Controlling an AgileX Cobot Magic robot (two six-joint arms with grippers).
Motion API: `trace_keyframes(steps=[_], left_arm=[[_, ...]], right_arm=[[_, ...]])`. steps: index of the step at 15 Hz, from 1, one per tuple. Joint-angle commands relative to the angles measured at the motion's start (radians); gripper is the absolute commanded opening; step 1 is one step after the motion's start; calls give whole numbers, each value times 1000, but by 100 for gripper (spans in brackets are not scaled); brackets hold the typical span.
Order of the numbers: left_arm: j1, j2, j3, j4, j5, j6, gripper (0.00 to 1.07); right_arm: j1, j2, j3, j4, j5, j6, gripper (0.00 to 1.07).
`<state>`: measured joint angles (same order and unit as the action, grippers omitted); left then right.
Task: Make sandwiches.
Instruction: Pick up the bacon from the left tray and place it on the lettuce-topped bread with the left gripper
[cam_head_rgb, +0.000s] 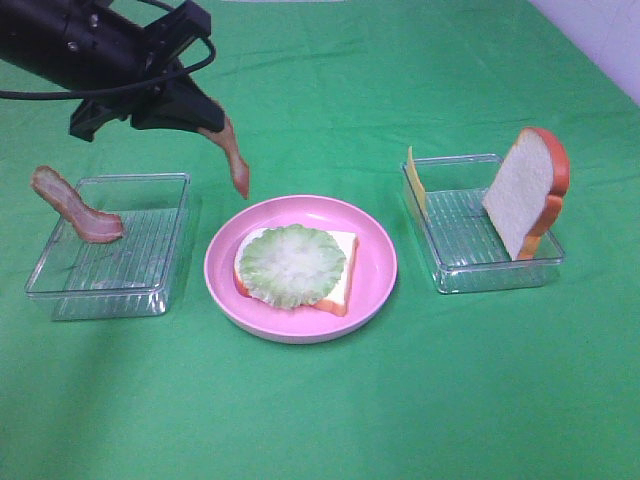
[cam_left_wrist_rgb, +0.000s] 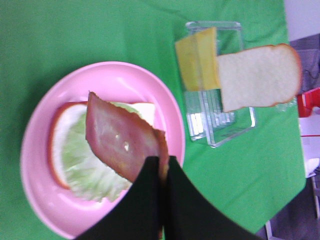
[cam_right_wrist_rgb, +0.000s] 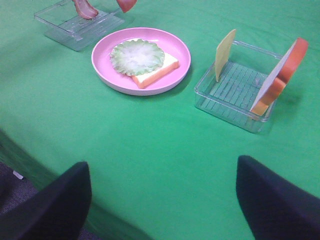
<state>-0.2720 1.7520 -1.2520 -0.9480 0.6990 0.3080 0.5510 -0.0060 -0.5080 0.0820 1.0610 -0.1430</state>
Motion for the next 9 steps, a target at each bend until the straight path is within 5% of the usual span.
trace_keyframes(steps=[1,5,9], left_arm=[[-64,31,-3,-170,-9,128,0],[-150,155,-3,-357,-7,285,0],[-161,259,-3,-342,-21,313,0]], right_arm=[[-3,-14,2,2,4,-7,76],[-3,-14,2,2,4,-7,76],[-3,-14,2,2,4,-7,76]])
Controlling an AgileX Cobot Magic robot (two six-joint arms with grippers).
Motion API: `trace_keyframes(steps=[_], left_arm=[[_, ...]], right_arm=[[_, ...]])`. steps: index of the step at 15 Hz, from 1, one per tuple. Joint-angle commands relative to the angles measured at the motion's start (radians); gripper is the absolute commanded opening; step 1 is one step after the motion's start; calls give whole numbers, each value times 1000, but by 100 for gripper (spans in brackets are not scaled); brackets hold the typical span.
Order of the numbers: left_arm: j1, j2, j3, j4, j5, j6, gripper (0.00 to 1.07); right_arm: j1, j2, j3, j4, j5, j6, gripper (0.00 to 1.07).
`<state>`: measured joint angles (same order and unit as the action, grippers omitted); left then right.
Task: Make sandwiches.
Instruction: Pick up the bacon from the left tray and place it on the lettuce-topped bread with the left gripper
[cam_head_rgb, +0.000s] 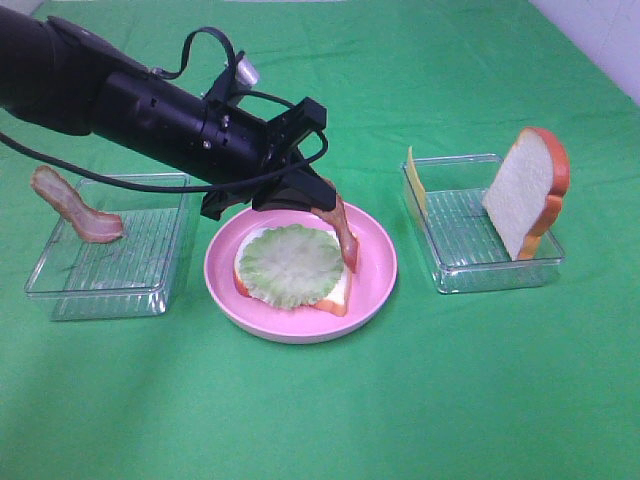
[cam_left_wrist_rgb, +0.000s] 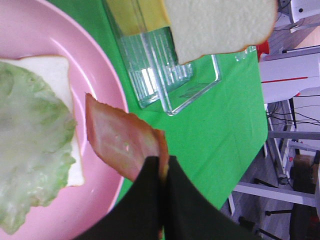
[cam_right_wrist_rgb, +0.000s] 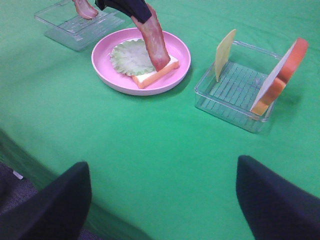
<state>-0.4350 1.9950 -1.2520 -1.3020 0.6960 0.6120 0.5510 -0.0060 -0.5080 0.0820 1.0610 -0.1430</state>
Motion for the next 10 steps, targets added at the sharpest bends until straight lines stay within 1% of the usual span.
trace_keyframes(steps=[1,4,5,7,10], left_arm=[[3,23,-3,75,-66,7,0],[3,24,-3,184,-129,7,0],[4,24,-3,218,-138,-1,0],[4,24,-3,281,-152,-54,0],[4,24,-3,423,-186,-187,0]], right_arm=[[-3,-14,2,2,4,-7,76],[-3,-14,2,2,4,-7,76],[-3,-14,2,2,4,-7,76],[-3,-14,2,2,4,-7,76],[-3,-14,2,2,4,-7,76]])
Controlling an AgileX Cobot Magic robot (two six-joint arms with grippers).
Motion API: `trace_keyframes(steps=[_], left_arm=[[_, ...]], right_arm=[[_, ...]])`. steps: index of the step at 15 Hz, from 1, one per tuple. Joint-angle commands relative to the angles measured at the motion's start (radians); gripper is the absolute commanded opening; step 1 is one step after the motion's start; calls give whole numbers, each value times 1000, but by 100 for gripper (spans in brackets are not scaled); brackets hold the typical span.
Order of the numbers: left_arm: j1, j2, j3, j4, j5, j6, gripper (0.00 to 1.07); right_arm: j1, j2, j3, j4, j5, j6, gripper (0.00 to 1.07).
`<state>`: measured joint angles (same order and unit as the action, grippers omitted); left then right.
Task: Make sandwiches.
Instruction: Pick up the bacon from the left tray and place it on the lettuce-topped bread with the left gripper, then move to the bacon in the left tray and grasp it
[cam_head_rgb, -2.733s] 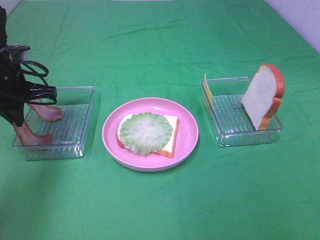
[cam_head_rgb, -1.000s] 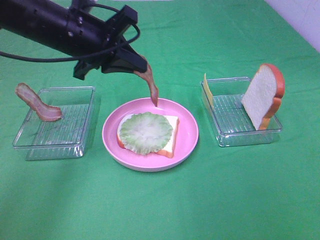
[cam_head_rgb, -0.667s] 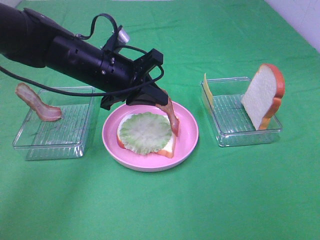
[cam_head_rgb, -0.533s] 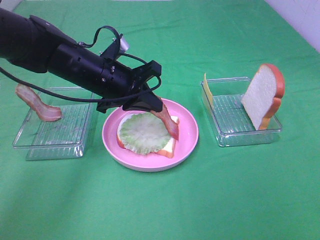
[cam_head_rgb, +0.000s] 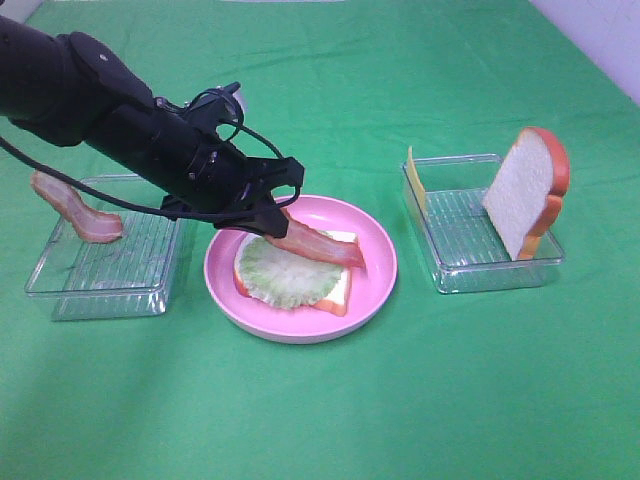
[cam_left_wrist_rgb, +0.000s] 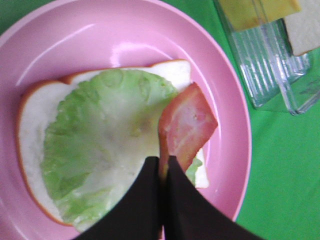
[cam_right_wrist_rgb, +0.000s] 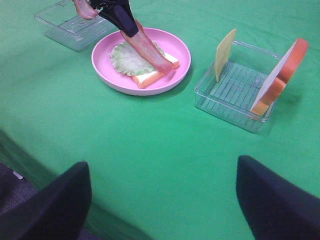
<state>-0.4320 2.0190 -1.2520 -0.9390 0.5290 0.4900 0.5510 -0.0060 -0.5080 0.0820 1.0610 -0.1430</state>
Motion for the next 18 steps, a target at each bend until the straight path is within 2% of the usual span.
trace_keyframes(steps=[1,2,3,4,5,6,8,12,13,14,15,18], left_arm=[[1,0,-3,107,-22,-113,0],[1,0,-3,145,-24,-161,8],[1,0,-3,166,-24,-179,15],[1,0,-3,176,-23,-186,27],[1,0,-3,174,-21,-190,55],[1,0,-3,174,-20,-190,65],[1,-2,-3,174,-20,-190,70],[1,-68,-3,206,-12,-195,70],[1,-116,-3,268,-12,-224,70],[1,-151,-3,331,-8,-264,70],[6,-181,-3,400,-2,-329,70],[83,-229,-44,593,171,-565,70]], right_arm=[[-3,-14,2,2,4,-7,76],[-3,-14,2,2,4,-7,76],[-3,-14,2,2,4,-7,76],[-3,-14,2,2,4,-7,76],[-3,-14,2,2,4,-7,76],[-3,-14,2,2,4,-7,76],[-3,-14,2,2,4,-7,76],[-3,-14,2,2,4,-7,76],[-3,-14,2,2,4,-7,76],[-3,-14,2,2,4,-7,76],[-3,-14,2,2,4,-7,76],[-3,-14,2,2,4,-7,76]])
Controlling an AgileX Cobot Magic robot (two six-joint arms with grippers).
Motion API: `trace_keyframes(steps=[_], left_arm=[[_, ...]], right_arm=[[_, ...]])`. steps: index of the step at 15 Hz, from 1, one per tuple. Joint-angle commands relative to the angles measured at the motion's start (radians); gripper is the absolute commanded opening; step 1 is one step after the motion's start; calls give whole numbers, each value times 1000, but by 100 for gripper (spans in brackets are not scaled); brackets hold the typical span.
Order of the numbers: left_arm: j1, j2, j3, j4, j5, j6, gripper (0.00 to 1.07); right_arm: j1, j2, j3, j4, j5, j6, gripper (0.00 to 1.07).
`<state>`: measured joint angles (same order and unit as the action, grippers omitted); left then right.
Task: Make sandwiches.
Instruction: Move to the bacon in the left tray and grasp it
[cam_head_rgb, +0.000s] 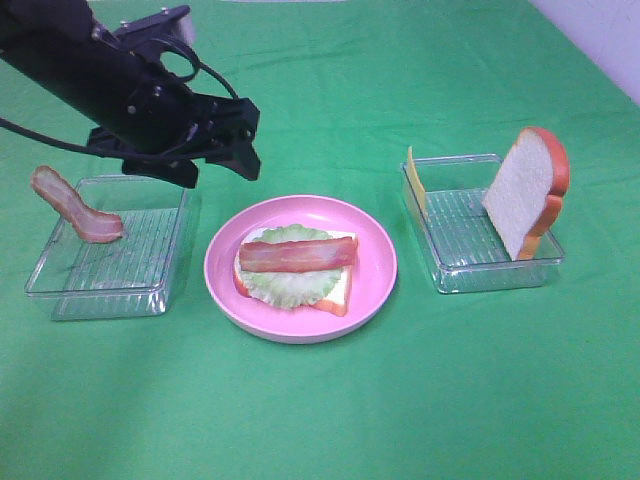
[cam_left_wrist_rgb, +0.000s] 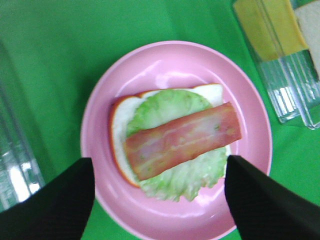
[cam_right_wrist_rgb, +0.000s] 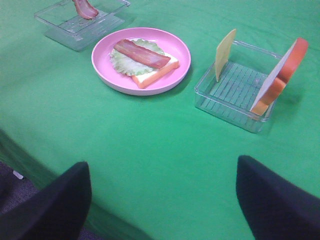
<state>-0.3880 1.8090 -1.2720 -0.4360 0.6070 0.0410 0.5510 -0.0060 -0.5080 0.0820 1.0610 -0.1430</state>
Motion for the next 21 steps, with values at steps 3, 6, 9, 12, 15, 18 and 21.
trace_keyframes(steps=[3,6,9,12,15,18,21], left_arm=[[91,-20,-101,242,253,-227,70],[175,-18,-186,408,408,-326,70],[248,-17,-188,413,376,-316,70],[319,-17,-188,425,316,-301,70],[354,12,-188,426,285,-253,70],[350,98,-188,415,269,-235,70],[350,170,-188,413,251,-233,70]], right_arm=[[-3,-14,2,2,4,-7,76],[-3,-14,2,2,4,-7,76],[-3,-14,2,2,4,-7,76],[-3,-14,2,2,4,-7,76],[-3,-14,2,2,4,-7,76],[-3,-14,2,2,3,-7,76],[-3,-14,2,2,3,-7,76]])
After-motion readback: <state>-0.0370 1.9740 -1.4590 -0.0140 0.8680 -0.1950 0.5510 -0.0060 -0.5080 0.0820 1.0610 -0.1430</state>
